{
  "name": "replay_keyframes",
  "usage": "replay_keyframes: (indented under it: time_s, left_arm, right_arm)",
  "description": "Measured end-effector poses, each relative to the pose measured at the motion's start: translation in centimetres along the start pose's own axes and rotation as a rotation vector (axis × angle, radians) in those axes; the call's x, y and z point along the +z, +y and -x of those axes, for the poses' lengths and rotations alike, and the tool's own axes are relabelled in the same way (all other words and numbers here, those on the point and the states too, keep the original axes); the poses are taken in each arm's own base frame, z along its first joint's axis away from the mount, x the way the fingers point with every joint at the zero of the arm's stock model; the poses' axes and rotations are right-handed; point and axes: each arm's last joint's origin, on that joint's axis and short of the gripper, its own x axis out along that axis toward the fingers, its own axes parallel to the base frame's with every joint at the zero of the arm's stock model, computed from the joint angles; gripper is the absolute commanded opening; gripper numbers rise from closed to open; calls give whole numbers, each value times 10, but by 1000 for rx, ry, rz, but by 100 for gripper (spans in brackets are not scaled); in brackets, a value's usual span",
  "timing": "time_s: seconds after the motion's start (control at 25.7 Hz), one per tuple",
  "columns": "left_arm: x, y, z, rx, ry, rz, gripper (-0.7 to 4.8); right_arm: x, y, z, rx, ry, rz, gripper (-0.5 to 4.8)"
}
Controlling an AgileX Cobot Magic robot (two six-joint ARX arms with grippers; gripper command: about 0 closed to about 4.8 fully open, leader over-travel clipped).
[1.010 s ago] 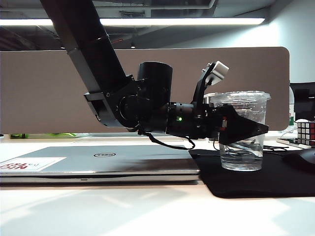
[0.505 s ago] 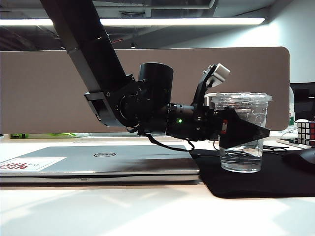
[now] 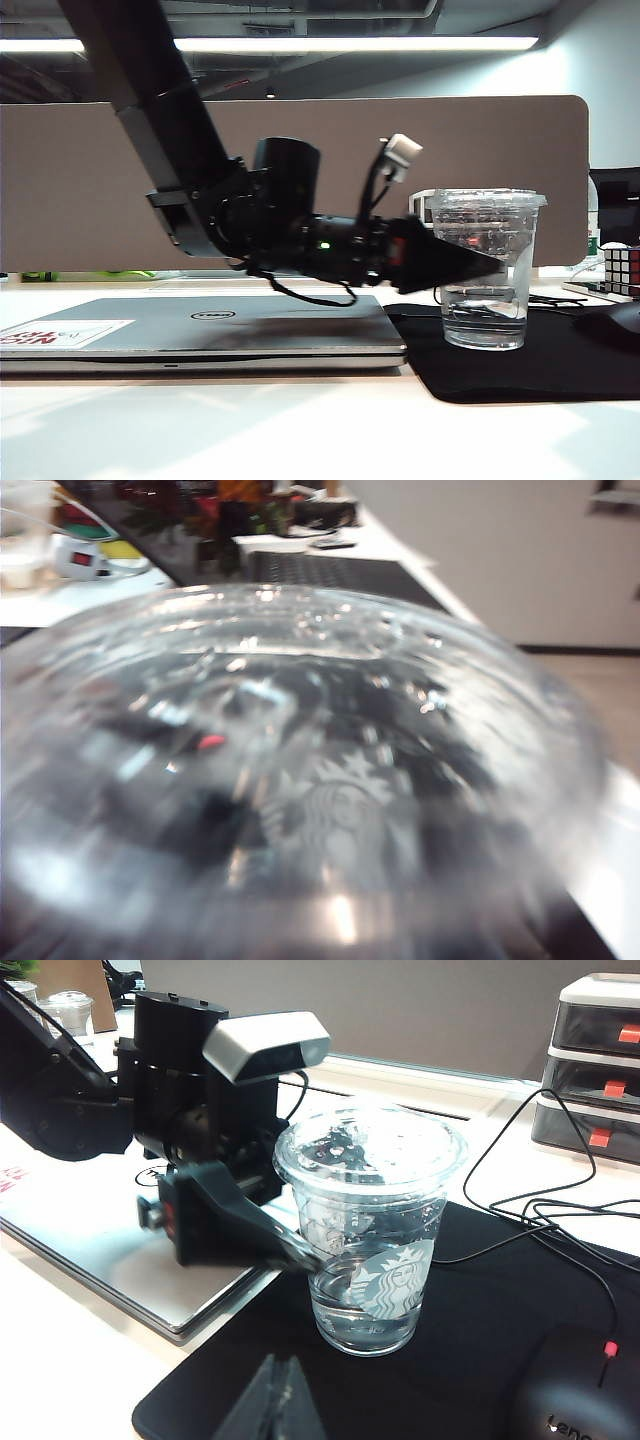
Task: Pick up the coffee cup and place it on the right side of the laptop.
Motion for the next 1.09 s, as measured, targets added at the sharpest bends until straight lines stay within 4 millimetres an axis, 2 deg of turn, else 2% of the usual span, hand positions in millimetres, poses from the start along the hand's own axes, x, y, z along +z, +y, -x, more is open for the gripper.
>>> replay_keyframes:
  time_s: [0.31,0.43,0.47,0.51,0.58,0.62,0.74,0.85,0.93,1.09]
  left_arm:
    - [-2,13,33,-97,-29,24,479]
    - [0,25,63,-66,-40,20,474]
    - [2,28,70,-58,-43,17,411]
    - [3,30,77,-50,-46,16,325]
    - [9,34,91,-38,-52,30,56]
    - [13,35,98,-43,-57,45,-16]
    - [31,36,117,-72,-72,85,-5]
    - [40,34,130,-38,-75,119,-5]
    - [47,21,139,59,-73,140,-5]
    - [65,-19,149,237,-67,123,-5]
  right_arm:
    - [0,0,0,0,0,0,-1]
    - [0,0,0,0,0,0,-1]
    - [0,0,0,0,0,0,-1]
    - [0,0,0,0,0,0,-1]
    - [0,0,0,0,0,0,-1]
    - [0,0,0,0,0,0,-1]
    - [0,0,0,0,0,0,-1]
    - [0,0,0,0,0,0,-1]
    - [0,0,0,0,0,0,-1]
    - [0,0,0,0,0,0,-1]
